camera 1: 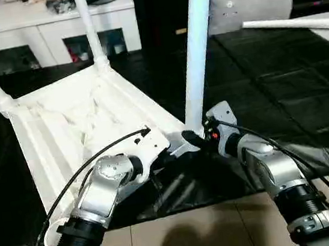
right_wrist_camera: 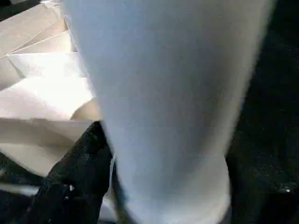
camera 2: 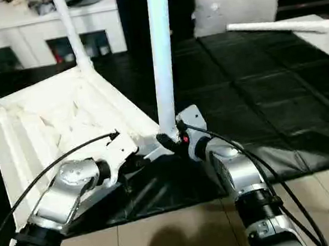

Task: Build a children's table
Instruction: Rotate leg to tighten

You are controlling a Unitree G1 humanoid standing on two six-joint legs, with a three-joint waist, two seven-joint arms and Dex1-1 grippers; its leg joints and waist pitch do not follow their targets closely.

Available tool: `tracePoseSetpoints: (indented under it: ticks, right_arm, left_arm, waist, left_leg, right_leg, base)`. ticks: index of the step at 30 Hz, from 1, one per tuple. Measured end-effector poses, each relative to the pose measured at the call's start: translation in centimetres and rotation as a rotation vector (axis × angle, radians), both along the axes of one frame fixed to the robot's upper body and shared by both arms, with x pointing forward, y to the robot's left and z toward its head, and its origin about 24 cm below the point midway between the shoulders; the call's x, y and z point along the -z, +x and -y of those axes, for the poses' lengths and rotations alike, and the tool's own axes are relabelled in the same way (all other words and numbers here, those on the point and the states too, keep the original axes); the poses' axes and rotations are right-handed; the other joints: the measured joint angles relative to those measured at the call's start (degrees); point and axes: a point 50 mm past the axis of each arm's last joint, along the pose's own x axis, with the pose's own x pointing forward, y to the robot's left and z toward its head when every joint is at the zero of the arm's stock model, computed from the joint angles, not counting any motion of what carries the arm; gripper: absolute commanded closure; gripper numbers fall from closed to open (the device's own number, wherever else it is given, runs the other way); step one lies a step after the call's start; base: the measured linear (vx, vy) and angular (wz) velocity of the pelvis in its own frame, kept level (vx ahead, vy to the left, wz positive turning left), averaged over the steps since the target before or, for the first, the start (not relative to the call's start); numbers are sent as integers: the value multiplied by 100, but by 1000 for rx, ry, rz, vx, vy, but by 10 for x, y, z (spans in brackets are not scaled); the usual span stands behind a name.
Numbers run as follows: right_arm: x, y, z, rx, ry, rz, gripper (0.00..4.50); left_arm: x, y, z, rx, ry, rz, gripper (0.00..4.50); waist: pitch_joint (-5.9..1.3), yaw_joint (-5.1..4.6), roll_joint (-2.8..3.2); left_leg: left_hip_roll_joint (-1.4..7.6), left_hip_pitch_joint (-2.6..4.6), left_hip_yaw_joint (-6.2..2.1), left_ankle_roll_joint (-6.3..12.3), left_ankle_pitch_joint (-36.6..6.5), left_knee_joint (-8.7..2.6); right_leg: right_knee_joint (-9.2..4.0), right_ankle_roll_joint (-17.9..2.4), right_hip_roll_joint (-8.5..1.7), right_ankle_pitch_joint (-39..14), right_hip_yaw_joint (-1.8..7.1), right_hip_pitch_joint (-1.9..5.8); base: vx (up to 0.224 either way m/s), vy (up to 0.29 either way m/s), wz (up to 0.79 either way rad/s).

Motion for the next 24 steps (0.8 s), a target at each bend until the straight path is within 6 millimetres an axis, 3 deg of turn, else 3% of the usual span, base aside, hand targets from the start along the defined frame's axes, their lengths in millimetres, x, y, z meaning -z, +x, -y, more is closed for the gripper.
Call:
tracePoseSetpoints:
  ticks: [9,24]
  right_arm:
    - [1,-17,24,-123,-21,34,18]
    - [-22,-24,59,-390,-84,88,3]
  left_arm:
    - [-1,-1,-6,78,25,25,450]
    - [-4,5,-35,282,125,44,450]
  waist:
    - [3,176,12]
    - [3,196,10]
  left_leg:
    - [-1,-3,0,23,-8,0]
    - [1,-4,0,17,0,6]
  right_leg:
    - [1,0,-1,-18,0,-2]
    - [2,3,0,-4,0,-2]
  base:
    - [0,0,0]
    - [0,0,0]
